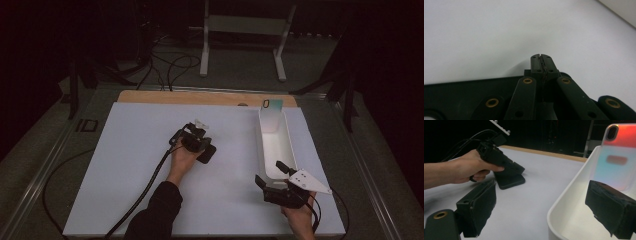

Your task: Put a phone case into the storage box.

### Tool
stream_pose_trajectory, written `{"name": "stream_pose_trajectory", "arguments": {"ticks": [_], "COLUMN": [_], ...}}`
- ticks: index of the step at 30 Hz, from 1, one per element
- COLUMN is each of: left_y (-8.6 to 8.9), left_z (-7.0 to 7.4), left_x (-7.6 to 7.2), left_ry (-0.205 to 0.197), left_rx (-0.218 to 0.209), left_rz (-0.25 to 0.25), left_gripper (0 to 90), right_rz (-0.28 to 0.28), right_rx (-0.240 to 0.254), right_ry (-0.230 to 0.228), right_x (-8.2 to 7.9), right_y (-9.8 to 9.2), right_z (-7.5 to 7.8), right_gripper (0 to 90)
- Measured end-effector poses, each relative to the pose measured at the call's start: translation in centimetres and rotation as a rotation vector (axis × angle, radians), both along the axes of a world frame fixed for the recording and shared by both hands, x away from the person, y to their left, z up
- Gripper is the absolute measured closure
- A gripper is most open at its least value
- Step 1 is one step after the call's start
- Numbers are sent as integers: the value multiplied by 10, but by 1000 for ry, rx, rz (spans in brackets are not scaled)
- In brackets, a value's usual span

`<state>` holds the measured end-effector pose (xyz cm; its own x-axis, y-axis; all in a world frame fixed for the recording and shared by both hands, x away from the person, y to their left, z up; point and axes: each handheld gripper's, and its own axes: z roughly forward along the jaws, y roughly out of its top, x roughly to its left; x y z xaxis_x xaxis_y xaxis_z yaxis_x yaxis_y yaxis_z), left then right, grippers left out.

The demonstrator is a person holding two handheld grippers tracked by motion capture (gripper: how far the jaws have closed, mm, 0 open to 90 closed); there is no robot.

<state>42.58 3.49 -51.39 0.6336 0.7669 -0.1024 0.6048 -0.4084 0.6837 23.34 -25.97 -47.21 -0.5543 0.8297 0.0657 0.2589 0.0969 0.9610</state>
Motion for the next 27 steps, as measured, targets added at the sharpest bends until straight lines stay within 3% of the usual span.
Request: {"name": "stream_pose_trajectory", "arguments": {"ticks": [9, 19, 27], "left_y": [-18, -15, -8], "left_z": [-7, -7, -6], "left_x": [4, 0, -14], "left_ry": [36, 52, 55], "left_rx": [7, -3, -2], "left_rz": [-13, -22, -44], "left_gripper": [897, 897, 896], "right_rz": [-1, -2, -9], "right_rx": [5, 4, 7], "right_ry": [-2, 2, 1], "right_x": [0, 0, 0], "right_y": [-1, -1, -3], "right_z": [0, 0, 0], "right_gripper": [98, 98, 98]}}
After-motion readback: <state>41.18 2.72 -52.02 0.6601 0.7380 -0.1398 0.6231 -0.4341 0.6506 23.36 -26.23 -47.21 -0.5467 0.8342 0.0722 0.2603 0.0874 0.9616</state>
